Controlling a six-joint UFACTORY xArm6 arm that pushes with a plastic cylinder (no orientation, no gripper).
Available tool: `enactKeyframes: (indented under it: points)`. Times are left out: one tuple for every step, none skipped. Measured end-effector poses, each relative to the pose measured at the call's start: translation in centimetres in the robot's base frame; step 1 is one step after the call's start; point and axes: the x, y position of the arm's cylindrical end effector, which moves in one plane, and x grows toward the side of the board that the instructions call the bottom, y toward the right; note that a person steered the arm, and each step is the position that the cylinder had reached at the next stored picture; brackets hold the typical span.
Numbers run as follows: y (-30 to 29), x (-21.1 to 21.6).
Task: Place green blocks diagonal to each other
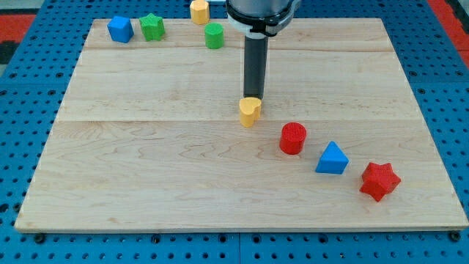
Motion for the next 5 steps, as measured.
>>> enactKeyframes:
  points:
    - [3.8, -9.4]
    - [4.7, -20.0]
    - [4.5, -20.1]
    - [-3.5, -18.8]
    - [-7.8, -14.5]
